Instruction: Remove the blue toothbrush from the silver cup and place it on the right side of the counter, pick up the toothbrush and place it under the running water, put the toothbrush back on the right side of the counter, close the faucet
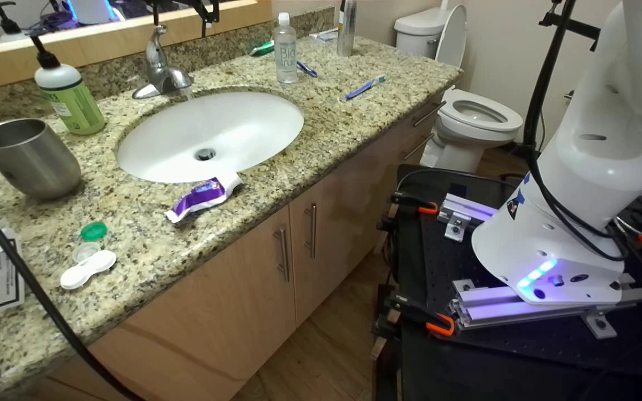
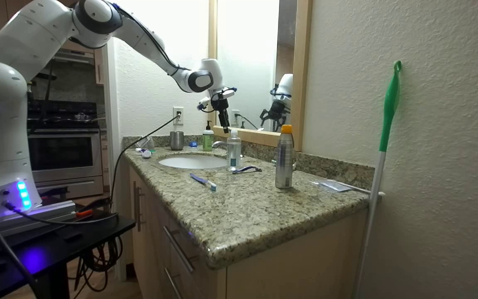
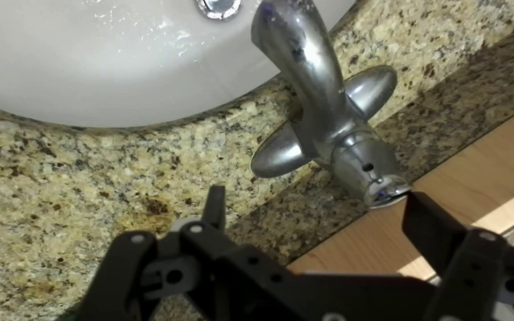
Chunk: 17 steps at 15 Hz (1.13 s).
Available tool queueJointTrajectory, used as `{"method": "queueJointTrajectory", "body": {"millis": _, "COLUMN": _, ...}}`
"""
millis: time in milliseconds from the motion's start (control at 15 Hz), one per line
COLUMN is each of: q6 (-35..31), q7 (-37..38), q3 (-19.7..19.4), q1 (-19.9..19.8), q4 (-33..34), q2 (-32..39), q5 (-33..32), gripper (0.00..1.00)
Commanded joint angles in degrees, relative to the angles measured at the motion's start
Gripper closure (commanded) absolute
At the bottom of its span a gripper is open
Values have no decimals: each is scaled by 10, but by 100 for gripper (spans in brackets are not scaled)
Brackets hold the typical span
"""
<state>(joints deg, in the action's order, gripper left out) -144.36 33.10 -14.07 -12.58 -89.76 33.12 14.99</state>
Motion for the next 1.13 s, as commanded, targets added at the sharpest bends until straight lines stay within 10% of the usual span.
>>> {"method": "queueJointTrajectory", "body": {"millis": 0, "q6": 52, "q7": -8, "q3": 11, "q1": -12, "q4": 11, "q2": 12, "q5": 8, "gripper": 0}}
{"method": "queueJointTrajectory", "body": {"millis": 533, "q6": 263, "q7": -1, "q3": 26, "q1": -35, "q4": 77, "q2": 45, "q5": 34, "gripper": 0}}
{"method": "queueJointTrajectory", "body": {"millis": 1067, "q6": 259, "q7": 1, "q3": 20, "q1": -30, "q4": 77, "q2": 50, "q5": 28, "gripper": 0}}
